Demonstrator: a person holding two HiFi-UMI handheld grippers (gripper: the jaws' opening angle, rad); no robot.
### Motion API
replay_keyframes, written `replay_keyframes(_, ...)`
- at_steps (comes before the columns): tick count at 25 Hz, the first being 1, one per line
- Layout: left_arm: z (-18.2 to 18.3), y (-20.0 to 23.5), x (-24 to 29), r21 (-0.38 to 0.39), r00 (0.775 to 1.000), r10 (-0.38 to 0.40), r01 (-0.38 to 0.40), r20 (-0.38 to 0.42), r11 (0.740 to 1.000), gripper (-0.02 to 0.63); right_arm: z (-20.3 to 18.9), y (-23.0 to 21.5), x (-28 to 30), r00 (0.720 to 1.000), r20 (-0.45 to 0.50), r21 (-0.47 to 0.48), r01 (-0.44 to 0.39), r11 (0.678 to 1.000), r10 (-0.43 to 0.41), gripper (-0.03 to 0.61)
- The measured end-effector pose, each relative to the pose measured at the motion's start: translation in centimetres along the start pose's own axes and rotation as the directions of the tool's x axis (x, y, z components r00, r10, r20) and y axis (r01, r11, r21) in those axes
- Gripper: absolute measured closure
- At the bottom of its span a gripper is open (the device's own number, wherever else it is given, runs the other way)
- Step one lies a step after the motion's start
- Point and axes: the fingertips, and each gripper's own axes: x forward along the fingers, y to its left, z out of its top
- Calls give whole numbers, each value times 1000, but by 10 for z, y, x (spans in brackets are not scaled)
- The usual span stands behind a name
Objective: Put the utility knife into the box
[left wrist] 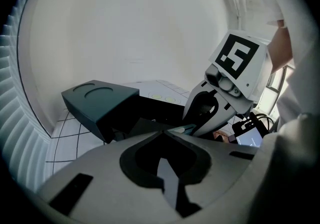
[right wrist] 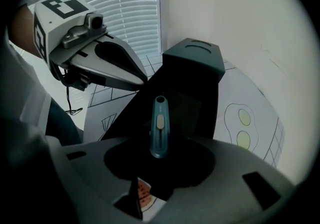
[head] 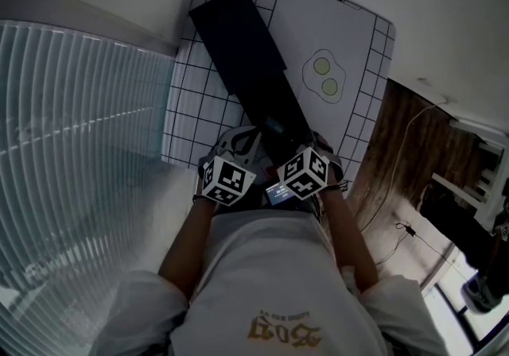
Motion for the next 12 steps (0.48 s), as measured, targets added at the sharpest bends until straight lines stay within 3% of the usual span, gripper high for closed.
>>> replay_keyframes(12,-4,-1,1,5,1000,-8,8,-10,1000,607,1,-1,0,1000,3,25,-14,1000,13,436)
